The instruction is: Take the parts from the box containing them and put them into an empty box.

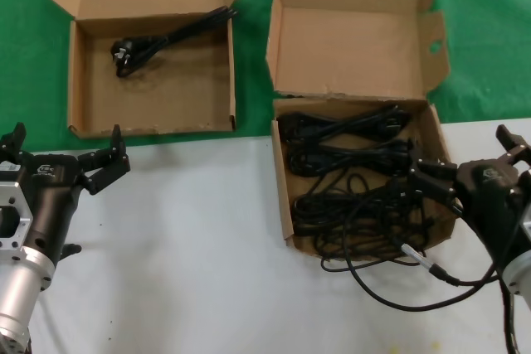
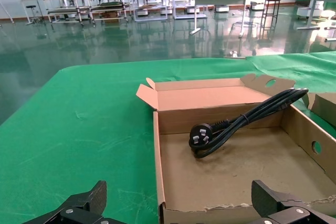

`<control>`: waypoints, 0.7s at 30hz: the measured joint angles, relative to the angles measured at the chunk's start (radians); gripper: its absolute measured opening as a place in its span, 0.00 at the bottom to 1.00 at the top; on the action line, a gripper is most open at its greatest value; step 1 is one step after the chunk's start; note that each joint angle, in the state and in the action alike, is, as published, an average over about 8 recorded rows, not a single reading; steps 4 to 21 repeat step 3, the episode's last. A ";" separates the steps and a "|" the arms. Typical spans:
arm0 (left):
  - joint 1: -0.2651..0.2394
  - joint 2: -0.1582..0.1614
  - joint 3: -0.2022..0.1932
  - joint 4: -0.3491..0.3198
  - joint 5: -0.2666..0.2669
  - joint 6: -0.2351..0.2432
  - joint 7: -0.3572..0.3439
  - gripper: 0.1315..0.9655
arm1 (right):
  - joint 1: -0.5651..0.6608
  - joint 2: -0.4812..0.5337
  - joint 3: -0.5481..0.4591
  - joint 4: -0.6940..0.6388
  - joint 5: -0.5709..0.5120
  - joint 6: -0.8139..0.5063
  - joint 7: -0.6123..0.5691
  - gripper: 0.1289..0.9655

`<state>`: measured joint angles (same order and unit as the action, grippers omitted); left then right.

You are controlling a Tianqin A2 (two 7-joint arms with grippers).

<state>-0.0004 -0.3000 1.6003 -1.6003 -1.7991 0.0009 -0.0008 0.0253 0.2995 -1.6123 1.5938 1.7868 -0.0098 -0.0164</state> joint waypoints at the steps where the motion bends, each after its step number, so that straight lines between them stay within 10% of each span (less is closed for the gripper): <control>1: 0.000 0.000 0.000 0.000 0.000 0.000 0.000 1.00 | 0.000 0.000 0.000 0.000 0.000 0.000 0.000 1.00; 21: 0.000 0.000 0.000 0.000 0.000 0.000 0.000 1.00 | 0.000 0.000 0.000 0.000 0.000 0.000 0.000 1.00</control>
